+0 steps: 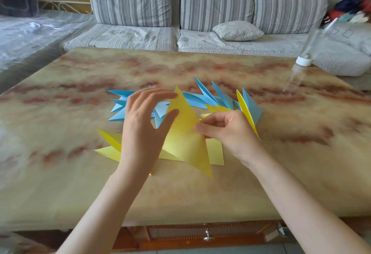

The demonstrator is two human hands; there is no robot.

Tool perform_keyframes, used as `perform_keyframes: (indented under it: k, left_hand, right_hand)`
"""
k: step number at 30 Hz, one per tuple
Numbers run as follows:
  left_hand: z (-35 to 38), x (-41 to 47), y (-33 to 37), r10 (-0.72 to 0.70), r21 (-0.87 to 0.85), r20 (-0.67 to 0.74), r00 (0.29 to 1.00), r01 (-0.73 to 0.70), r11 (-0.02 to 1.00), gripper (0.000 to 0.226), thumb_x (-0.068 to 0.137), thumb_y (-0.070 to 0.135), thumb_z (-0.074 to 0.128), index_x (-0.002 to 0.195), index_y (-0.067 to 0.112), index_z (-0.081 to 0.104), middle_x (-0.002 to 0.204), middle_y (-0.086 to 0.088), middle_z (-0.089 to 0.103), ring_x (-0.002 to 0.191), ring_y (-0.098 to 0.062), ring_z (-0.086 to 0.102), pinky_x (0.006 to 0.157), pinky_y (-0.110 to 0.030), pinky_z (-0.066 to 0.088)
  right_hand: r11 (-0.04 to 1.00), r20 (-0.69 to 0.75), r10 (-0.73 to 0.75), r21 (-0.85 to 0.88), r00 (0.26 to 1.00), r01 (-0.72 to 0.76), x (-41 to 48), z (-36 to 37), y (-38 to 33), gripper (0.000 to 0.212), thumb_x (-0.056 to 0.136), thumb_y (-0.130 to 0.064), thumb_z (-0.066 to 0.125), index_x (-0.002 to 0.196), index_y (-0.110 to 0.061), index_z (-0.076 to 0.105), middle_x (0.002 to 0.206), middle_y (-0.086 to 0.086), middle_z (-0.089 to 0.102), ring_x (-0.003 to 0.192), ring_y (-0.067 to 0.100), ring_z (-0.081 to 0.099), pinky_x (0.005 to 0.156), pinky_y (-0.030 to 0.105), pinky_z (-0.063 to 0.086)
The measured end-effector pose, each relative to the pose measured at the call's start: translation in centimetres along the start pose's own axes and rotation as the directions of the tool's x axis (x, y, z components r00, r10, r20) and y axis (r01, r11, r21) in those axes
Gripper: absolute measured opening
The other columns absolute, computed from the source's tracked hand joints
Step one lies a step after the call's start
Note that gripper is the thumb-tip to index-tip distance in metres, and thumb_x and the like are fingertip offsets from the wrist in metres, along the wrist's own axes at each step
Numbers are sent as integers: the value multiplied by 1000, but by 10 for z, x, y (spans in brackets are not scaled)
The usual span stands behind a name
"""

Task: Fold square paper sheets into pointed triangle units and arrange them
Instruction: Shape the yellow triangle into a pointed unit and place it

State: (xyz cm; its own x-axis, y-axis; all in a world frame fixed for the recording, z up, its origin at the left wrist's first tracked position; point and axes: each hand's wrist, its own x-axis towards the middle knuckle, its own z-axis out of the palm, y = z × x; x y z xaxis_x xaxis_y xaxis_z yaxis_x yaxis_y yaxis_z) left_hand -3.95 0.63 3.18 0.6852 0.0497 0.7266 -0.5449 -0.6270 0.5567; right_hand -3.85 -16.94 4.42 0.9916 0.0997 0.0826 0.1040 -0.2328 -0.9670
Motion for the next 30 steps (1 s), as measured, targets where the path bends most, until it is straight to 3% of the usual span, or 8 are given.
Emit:
perform_keyframes:
  k: [3, 9, 14, 19, 21, 25, 28, 30]
  left_hand:
    - [3, 1, -3, 189, 15, 219, 957, -197, 980, 23, 83, 36, 63, 99, 22, 73, 103, 15, 67, 115, -13, 50, 108, -33, 31]
    - [2, 0, -11, 190, 123, 417, 889, -263, 957, 31, 82, 50, 52, 89, 31, 75, 83, 14, 65, 100, -11, 51, 116, -46, 16]
    - [2, 1, -7, 158, 136, 398, 904, -228, 964, 30, 80, 50, 53, 80, 28, 73, 74, 14, 61, 91, -10, 49, 114, -48, 22]
    - [-4, 4, -9, 33, 79, 394, 919, -69, 994, 18, 77, 56, 54, 76, 42, 65, 79, 19, 65, 93, 3, 54, 119, -37, 11]
    - [-5, 5, -8, -13, 77, 408, 913, -21, 997, 10, 79, 48, 66, 73, 49, 59, 81, 21, 66, 94, 5, 53, 119, -36, 11]
    - [-5, 7, -7, -59, 83, 435, 898, 25, 996, 26, 79, 31, 75, 68, 49, 59, 73, 28, 64, 93, 6, 52, 118, -36, 16]
    - [-6, 6, -8, -106, 43, 426, 898, 98, 994, 18, 79, 26, 75, 70, 39, 66, 70, 38, 58, 92, 14, 45, 108, -34, 30]
    - [-7, 7, -7, -162, 42, 431, 888, 159, 986, 17, 78, 29, 75, 70, 42, 67, 72, 26, 59, 91, 3, 48, 92, -30, 37]
  right_hand:
    - [990, 114, -7, -137, 994, 22, 0, -1, 1, 10, 77, -5, 77, 72, -10, 71, 64, -2, 68, 58, 4, 60, 63, 14, 48]
    - [960, 226, -44, -262, 973, 104, 3, -7, 0, 12, 78, -9, 77, 72, -19, 73, 68, -5, 69, 61, 1, 58, 65, 17, 47]
    - [940, 216, -80, -307, 973, 146, 4, -9, 0, 4, 77, -20, 79, 76, -21, 76, 69, -8, 71, 65, 0, 60, 67, 18, 46]
    - [954, 197, -80, -269, 977, 132, 4, -11, -3, 4, 78, -18, 78, 79, -14, 77, 73, -4, 71, 67, -1, 59, 65, 10, 42]
    - [958, 204, -60, -265, 977, 114, 5, -11, -3, 6, 77, -20, 79, 78, -14, 77, 70, -4, 70, 64, -1, 57, 64, 12, 42]
    - [957, 220, -28, -277, 975, 90, 6, -13, -1, 14, 76, -24, 79, 78, -11, 77, 71, 6, 71, 62, 3, 54, 61, 17, 40]
    - [961, 230, -12, -265, 973, 75, 7, -18, 0, 11, 77, -23, 78, 76, -12, 76, 67, -1, 67, 60, 2, 54, 58, 14, 40]
    - [960, 242, 3, -274, 970, 65, 8, -22, 2, 10, 76, -25, 78, 73, -16, 75, 66, -3, 66, 61, 3, 51, 58, 16, 37]
